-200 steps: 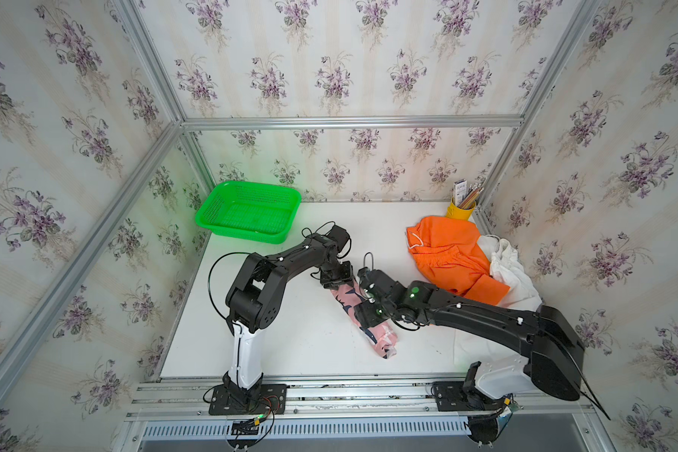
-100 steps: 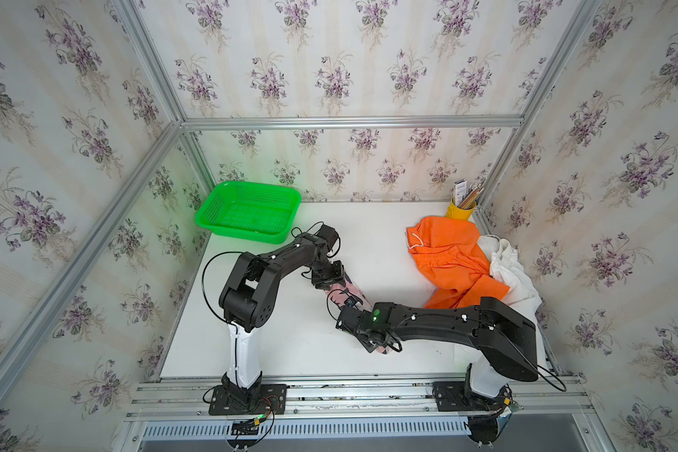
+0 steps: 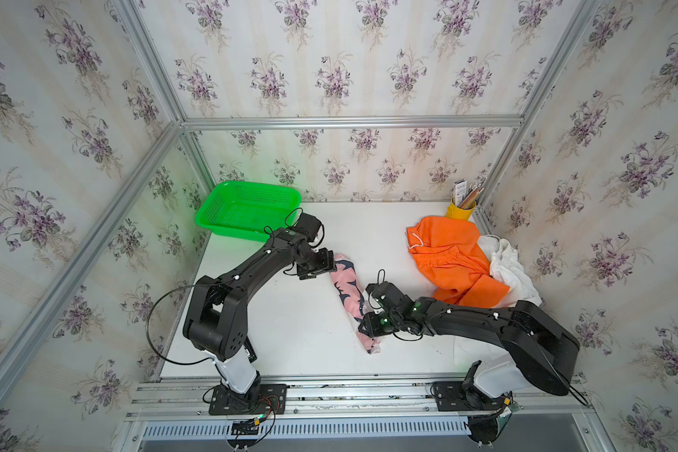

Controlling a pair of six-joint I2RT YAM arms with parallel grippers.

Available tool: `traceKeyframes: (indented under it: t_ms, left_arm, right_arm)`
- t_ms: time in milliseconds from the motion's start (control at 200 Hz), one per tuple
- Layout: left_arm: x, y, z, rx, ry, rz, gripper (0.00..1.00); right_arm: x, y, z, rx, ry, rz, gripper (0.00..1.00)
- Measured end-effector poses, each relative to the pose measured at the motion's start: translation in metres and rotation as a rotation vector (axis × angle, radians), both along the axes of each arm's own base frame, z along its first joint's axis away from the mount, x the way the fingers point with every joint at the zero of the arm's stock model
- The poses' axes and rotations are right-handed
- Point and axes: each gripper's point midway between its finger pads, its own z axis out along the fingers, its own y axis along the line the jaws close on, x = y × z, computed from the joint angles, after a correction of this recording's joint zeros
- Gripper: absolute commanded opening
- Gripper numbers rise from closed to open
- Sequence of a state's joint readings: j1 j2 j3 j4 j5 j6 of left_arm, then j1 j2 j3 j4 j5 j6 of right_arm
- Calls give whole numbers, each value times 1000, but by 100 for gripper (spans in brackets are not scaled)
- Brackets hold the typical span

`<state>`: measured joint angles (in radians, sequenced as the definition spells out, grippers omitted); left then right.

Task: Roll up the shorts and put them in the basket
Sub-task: Pick up the shorts from the center of the board.

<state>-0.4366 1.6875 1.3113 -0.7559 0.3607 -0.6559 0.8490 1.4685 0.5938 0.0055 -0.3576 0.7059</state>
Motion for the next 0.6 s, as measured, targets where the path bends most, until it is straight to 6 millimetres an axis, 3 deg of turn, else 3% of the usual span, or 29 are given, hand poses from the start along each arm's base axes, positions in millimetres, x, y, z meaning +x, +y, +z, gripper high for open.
traceKeyframes:
  t_ms: [85,255,490,599]
  left_arm:
    - [-13,-20,-7,-21,27,-31,81]
    - [-26,-53,-40,-45,112,-50,84]
    - [-30,-100,-53,-54,121,-103,86]
    - [-27,-105,-66,-28,134,-102,79]
  right_arm:
    - [0,-6,-4,86,55,-52,34]
    - [-2,-10,-7,183,102,-92,33]
    - [-5,-14,-7,222,118,-97,33]
    - [-6,-14,-6,225,119,-94,33]
